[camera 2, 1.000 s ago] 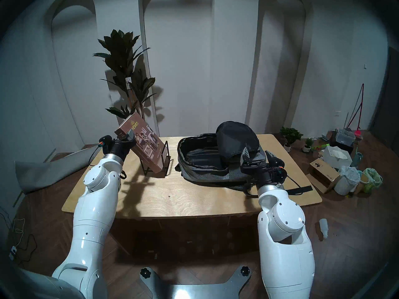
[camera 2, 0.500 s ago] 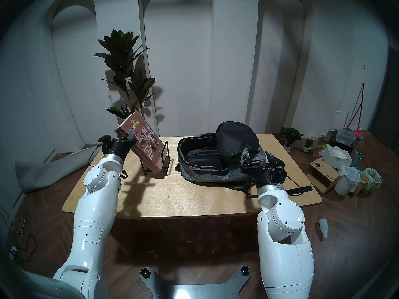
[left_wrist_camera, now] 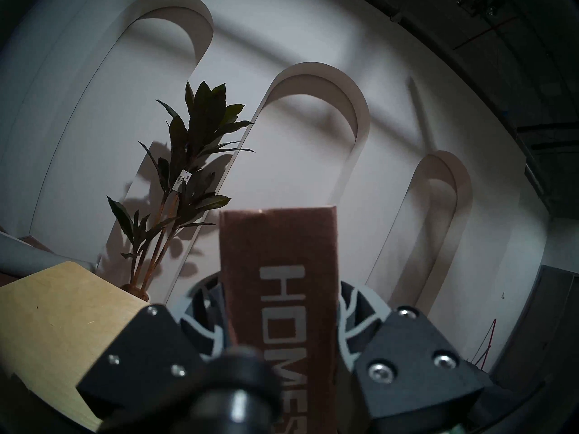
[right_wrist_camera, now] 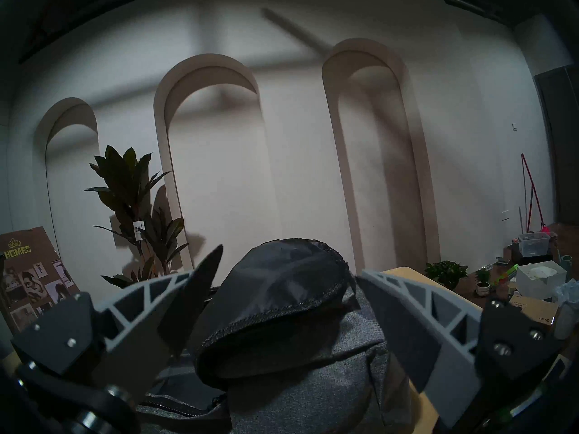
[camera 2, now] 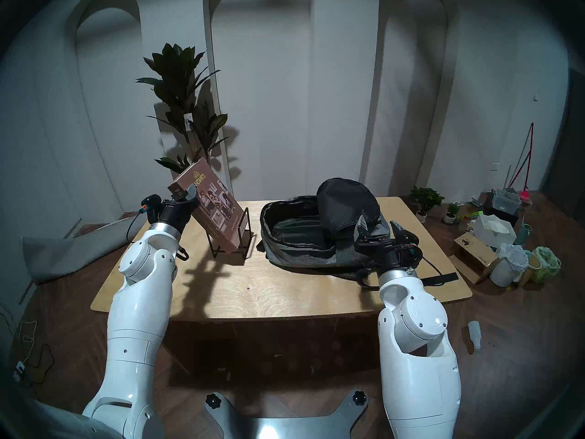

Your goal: Put the book into the bag and close the bag

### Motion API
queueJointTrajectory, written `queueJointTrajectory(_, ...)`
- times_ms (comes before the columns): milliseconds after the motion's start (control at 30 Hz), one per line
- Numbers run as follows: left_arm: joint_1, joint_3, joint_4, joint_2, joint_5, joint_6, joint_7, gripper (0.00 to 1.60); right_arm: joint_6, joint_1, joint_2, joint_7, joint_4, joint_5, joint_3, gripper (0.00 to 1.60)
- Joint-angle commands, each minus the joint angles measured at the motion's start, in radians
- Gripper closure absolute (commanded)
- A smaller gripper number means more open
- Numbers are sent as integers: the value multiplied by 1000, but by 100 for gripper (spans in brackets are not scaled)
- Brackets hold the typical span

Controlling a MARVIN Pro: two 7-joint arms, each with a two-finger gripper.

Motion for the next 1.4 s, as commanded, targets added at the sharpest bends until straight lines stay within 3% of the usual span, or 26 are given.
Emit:
queueJointTrajectory(0, -5, 12, -69, -3, 32, -29, 14, 160, -13, 7, 5, 9, -19, 5, 5, 0)
queueJointTrajectory(333, 8, 24, -145, 3, 85, -62, 45, 160, -10, 4, 8, 24, -18, 21, 15, 0)
queueJointTrajectory(767, 13, 21, -215, 7, 103, -35, 86, 160, -10, 9, 17, 46, -19, 45, 30, 0)
queueJointTrajectory(900, 9, 21, -258, 15, 118, 8, 117, 160, 0, 19, 30, 50, -17, 45, 42, 0)
queueJointTrajectory(1200, -20, 10, -331, -37, 65, 86, 175, 160, 11, 43, 66, 48, -17, 43, 98, 0)
queueJointTrajectory(1367, -64, 36, -342, -72, 32, 114, 197, 160, 34, 69, 102, 47, 0, 44, 155, 0)
